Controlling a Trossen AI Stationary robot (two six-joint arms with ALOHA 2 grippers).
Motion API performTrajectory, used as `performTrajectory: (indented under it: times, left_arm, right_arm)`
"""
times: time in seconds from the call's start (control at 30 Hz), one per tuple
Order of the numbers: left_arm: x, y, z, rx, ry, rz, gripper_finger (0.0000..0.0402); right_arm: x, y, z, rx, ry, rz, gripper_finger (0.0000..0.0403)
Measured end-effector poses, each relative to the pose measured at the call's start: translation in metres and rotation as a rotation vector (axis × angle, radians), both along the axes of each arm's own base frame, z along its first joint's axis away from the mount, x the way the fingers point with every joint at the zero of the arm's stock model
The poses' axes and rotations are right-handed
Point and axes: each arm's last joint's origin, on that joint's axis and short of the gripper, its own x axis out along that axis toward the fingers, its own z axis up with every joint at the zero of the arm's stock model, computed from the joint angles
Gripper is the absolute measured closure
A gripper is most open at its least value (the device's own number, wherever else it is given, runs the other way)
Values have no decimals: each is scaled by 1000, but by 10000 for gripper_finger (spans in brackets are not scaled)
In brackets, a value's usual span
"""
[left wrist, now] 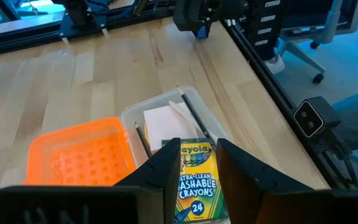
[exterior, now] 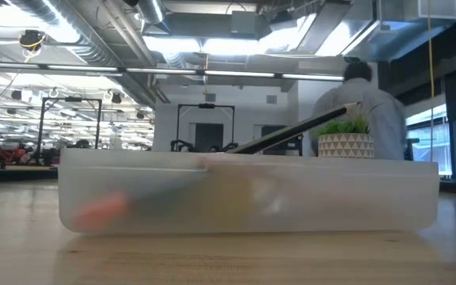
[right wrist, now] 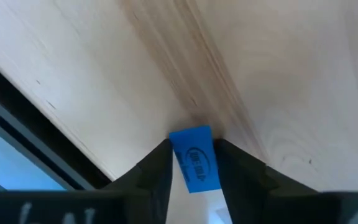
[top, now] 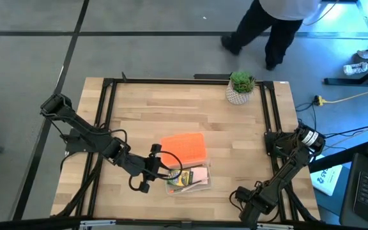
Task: Pack school essentials
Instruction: Put the blue eraser into the supply box
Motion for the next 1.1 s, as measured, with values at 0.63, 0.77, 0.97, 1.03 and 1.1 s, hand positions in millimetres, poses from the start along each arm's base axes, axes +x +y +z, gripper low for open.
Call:
performTrajectory:
  times: [0.63,0.77,0.97,1.03,1.1]
  left_arm:
    - [0,0,0,2,2,-1,305]
    - [0,0,-1,4,6,-1,305]
    - [0,0,-1,4,6,-1,305]
    - [0,0,-1,4,6,-1,305]
    - [0,0,-1,4,6,-1,305]
  right_arm:
    - [16,-4,7,-13,36,-121,318]
    - [21,-4,10,-25,2,-132,319]
    - [27,-9,10,-24,3,-149,319]
    - [30,-11,10,-21,0,-148,319]
    - [33,-14,11,-19,-3,-150,319]
